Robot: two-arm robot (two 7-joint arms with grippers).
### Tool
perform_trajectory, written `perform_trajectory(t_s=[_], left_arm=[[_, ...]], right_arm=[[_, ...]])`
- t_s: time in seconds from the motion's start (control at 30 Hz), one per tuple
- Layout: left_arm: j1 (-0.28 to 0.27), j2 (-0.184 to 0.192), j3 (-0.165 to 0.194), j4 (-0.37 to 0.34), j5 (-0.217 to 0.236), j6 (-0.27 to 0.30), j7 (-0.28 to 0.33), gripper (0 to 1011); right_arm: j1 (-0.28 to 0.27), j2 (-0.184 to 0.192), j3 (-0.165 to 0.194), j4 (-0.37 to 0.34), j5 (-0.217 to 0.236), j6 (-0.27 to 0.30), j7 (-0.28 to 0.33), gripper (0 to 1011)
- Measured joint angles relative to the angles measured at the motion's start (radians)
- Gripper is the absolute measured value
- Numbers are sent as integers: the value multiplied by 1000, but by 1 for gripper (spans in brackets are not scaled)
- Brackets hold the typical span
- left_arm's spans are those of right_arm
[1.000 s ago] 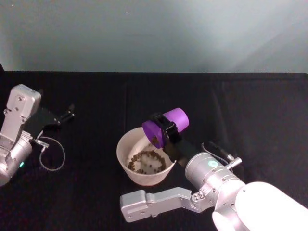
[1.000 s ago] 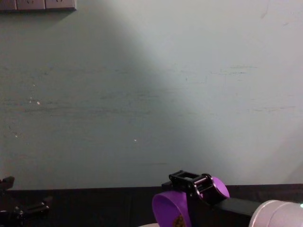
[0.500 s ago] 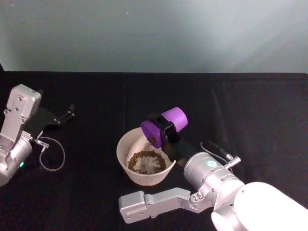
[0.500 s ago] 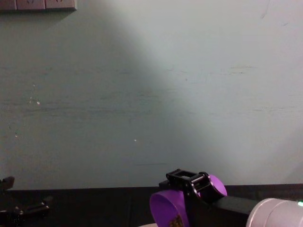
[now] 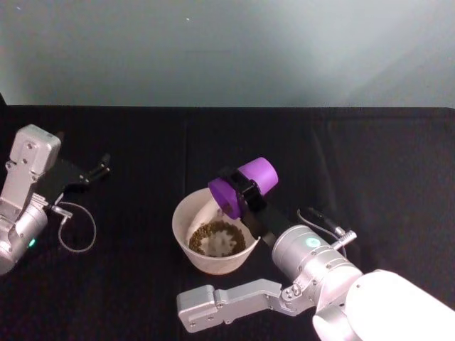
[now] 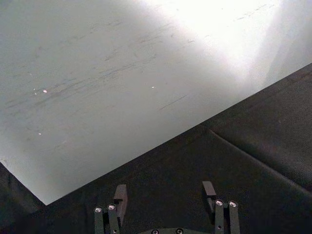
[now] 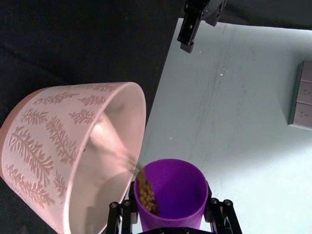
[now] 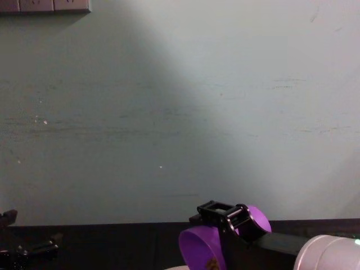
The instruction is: Pick up the cup and pour the mung beans from the cup into the bowl.
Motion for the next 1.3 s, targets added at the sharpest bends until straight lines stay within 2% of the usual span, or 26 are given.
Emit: perform_trajectory(t_s=[1.3], left_arm=[[0,0,0,0,0,0,0,1000]], right_arm=[[20,18,-38,3,-80,0,15,735]])
